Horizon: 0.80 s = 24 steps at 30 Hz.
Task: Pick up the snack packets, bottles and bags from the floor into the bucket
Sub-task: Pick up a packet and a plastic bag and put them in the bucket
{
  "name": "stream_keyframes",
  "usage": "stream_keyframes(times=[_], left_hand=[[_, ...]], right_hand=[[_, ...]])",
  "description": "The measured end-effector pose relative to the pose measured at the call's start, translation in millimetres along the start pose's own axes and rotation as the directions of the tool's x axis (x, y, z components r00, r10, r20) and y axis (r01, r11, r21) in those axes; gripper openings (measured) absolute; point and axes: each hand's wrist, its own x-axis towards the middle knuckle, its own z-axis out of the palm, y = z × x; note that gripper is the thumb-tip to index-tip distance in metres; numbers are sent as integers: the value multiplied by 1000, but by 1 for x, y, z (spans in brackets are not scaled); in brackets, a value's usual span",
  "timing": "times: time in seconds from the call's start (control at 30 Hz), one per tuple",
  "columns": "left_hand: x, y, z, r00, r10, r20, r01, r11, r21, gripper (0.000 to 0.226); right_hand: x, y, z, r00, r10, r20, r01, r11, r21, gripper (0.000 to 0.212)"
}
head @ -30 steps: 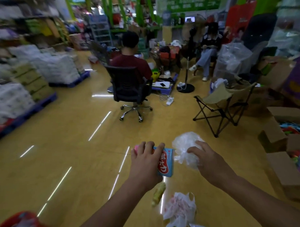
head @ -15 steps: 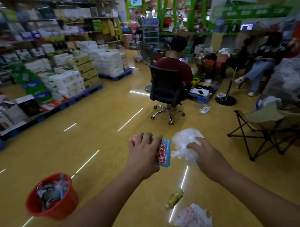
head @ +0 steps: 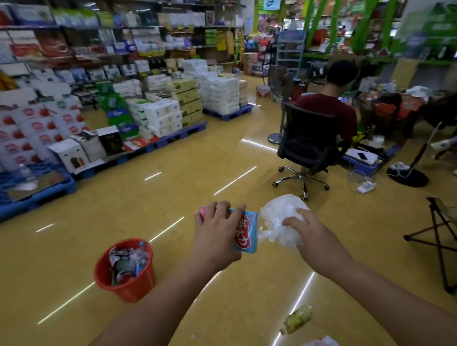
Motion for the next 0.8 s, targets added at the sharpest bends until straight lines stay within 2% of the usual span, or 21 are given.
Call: stream_keyframes(times=[0.33,0.8], left_hand=[[-11,-114,-10,991,-130,19,131,991,-13,100],[-7,-285,-11,969,-242,41,242,970,6,104]], right_hand=[[69,-86,42,993,-94,67,94,996,2,57],[175,-216,120,976,-170,134,160,984,77,57]])
